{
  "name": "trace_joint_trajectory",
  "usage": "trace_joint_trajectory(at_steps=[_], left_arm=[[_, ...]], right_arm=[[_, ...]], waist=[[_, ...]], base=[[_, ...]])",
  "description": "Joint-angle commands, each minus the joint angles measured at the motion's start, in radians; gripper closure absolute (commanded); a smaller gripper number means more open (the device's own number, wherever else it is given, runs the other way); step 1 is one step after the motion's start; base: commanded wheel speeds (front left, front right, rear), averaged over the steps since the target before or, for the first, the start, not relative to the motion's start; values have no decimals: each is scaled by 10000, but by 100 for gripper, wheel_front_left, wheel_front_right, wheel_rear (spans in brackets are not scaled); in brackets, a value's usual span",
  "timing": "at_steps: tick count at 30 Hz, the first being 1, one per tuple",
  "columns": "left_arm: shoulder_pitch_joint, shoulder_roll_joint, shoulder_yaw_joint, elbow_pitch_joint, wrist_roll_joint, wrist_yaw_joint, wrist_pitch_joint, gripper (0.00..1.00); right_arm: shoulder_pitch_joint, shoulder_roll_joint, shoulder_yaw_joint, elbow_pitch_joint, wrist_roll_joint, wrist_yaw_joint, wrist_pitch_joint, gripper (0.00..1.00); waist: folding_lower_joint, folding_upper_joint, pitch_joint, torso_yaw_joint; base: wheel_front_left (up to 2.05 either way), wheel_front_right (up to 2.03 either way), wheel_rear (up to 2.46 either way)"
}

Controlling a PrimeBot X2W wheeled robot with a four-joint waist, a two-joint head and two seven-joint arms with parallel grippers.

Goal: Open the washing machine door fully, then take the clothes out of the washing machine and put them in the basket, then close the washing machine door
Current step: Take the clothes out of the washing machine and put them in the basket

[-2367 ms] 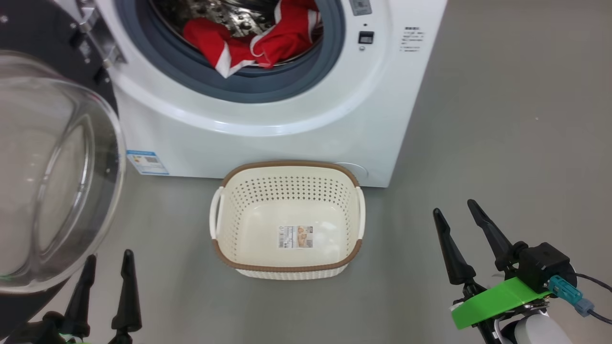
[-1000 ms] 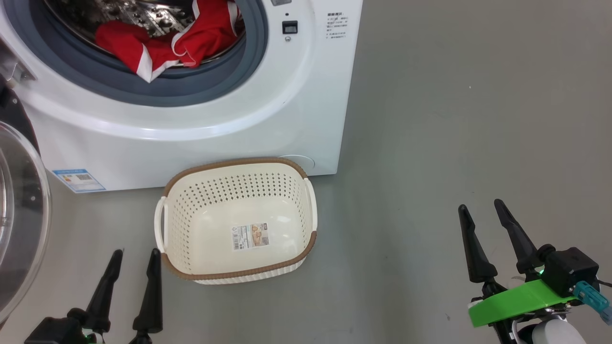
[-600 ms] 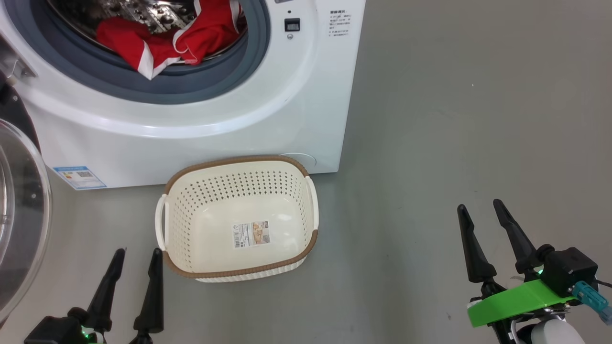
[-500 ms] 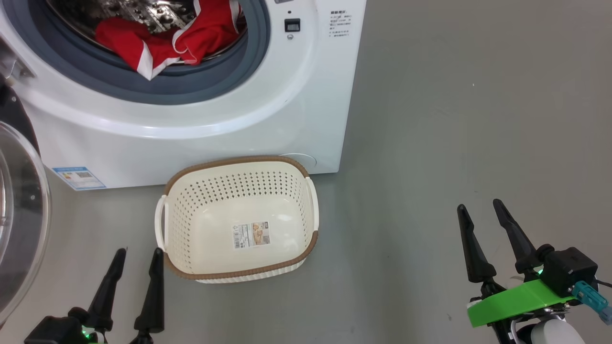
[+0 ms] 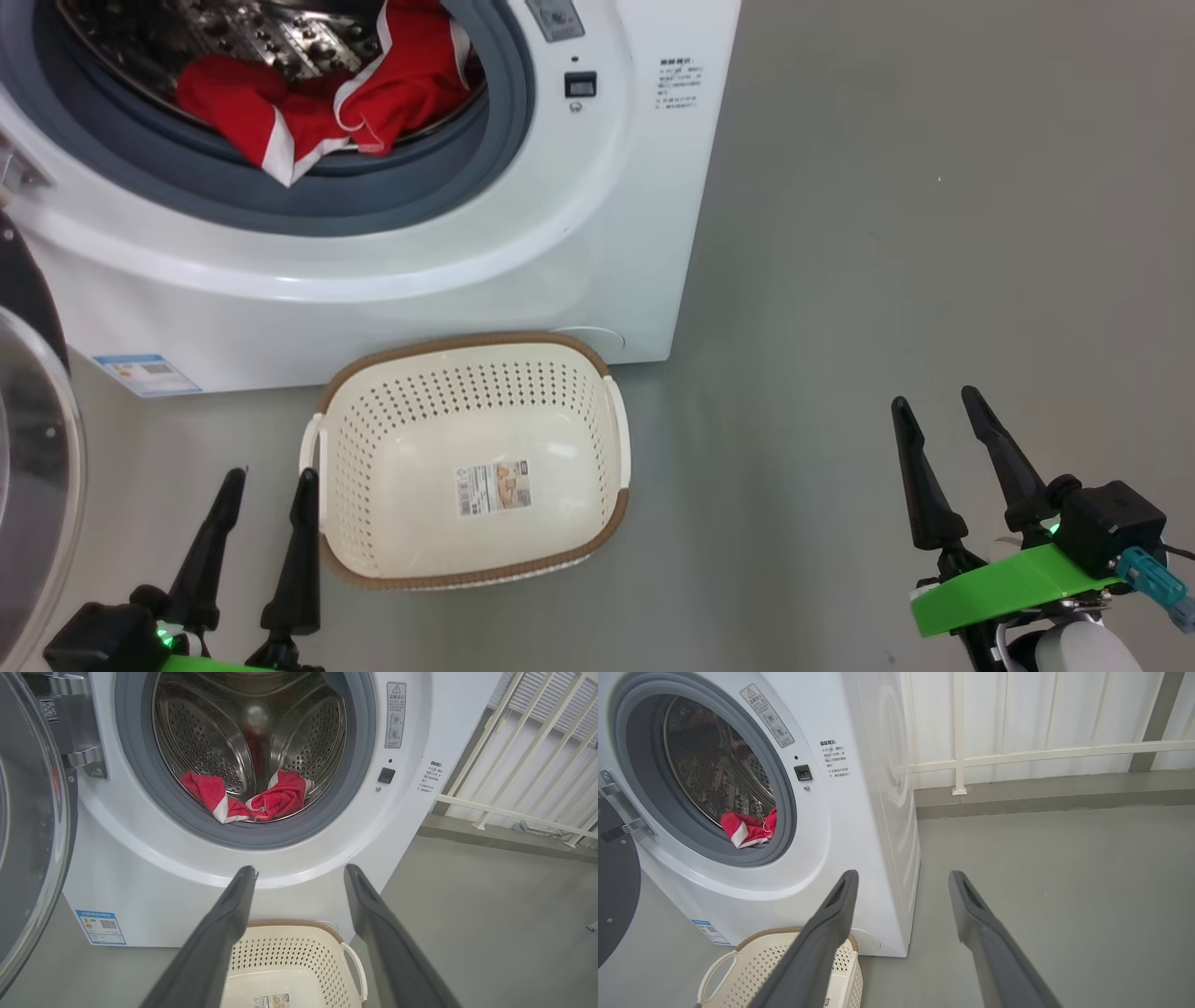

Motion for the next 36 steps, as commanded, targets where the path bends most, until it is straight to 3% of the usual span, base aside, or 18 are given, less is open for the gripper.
trace_joint_trajectory(at_steps=[1, 10, 22, 30, 36], left_arm=[[-309, 221, 298, -253, -86, 10, -49, 0], [-340, 267, 238, -335, -31, 10, -49, 0], [-545, 336, 82, -19, 127, 10, -49, 0], [-2453, 659, -335, 950, 436, 10, -49, 0], [-4920, 860, -794, 2336, 606, 10, -49, 0]], right_arm=[[-326, -3, 213, -263, -37, 73, -65, 0], [-330, 5, 295, -224, -12, 73, -65, 0], [-383, 10, 364, -257, -29, 73, -65, 0], [-656, 11, 486, -353, 101, 73, -65, 0], [-1093, 11, 543, -477, 335, 73, -65, 0]], waist=[[0, 0, 6, -1], [0, 0, -16, -18], [0, 0, 163, -37], [0, 0, 937, -139], [0, 0, 1950, -393]], base=[[110, -110, 0], [100, -100, 0], [8, -8, 0], [0, 0, 0], [0, 0, 0]])
